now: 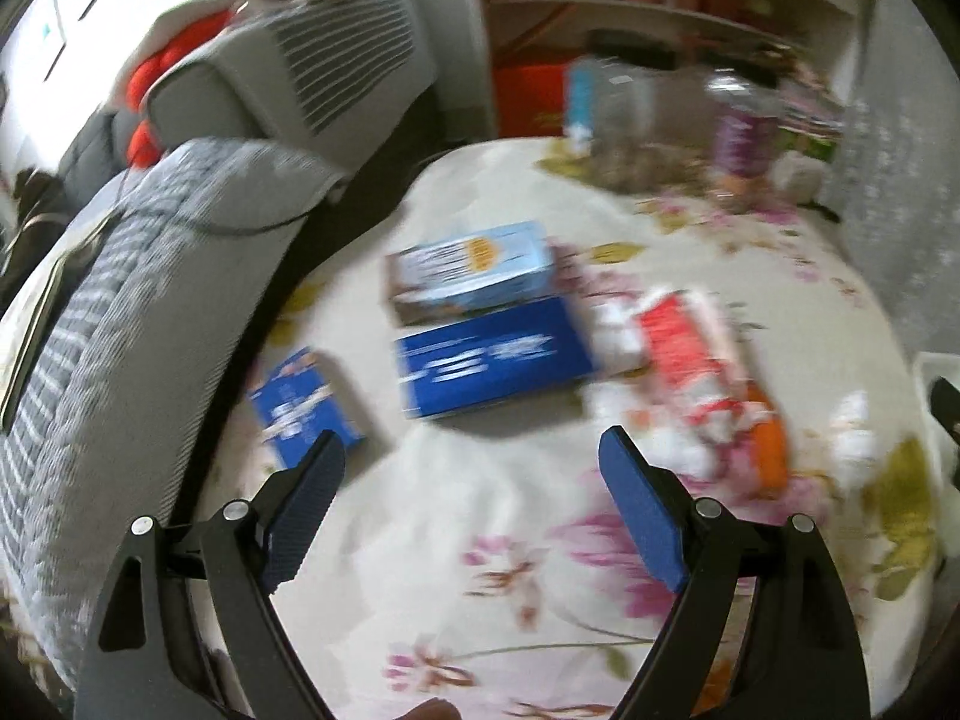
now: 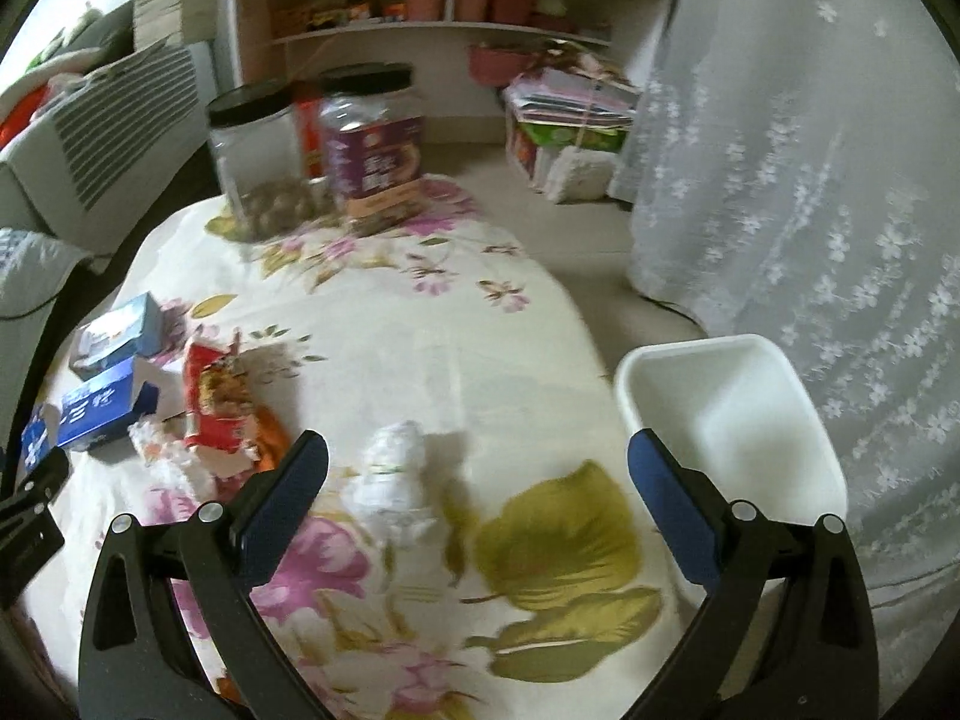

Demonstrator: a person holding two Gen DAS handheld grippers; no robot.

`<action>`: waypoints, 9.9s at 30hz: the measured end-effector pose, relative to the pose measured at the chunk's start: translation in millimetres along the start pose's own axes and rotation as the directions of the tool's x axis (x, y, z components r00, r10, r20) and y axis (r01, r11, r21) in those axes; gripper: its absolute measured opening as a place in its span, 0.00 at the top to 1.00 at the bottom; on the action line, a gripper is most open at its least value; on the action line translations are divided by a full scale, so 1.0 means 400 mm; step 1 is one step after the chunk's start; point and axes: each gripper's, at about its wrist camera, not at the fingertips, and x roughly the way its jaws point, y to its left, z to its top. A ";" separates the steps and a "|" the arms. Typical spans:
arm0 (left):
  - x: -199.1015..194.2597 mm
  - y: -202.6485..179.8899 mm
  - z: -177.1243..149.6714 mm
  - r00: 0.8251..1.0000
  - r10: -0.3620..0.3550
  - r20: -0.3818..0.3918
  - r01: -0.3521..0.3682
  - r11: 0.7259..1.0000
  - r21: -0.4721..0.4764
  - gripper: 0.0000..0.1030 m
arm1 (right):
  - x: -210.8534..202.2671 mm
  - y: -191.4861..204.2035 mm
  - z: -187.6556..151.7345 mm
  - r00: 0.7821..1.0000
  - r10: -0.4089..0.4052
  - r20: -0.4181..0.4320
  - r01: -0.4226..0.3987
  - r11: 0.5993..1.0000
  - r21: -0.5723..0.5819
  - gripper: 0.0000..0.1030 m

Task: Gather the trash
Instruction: 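Move both grippers back over the table toward the remaining trash, then grasp the blue biscuit box with the left gripper while the right grasps the red snack bag, then carry the biscuit box and snack bag in both grippers over the white bin, then open the right gripper to drop the snack bag while the left drops the biscuit box into the bin, then move both grippers back over the table toward the tissue and orange peel, then grasp the crumpled white tissue with the left gripper while the right grasps an orange peel, then carry the tissue and orange peel in both grippers to the white bin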

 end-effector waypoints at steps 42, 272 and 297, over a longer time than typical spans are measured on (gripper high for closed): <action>0.109 0.250 0.047 0.994 -0.082 -0.074 0.060 0.963 -0.263 0.44 | 0.236 0.346 0.026 0.946 0.282 -0.161 -0.313 0.923 -0.222 0.41; -0.030 0.029 0.062 0.982 -0.177 0.071 0.181 0.982 -0.049 0.57 | 0.088 0.209 0.030 0.961 0.272 -0.040 -0.274 0.936 -0.223 0.83; -0.181 -0.084 0.054 0.951 -0.198 0.238 0.203 0.979 0.006 0.57 | -0.082 0.046 0.074 0.950 0.227 0.214 -0.205 0.971 -0.121 0.83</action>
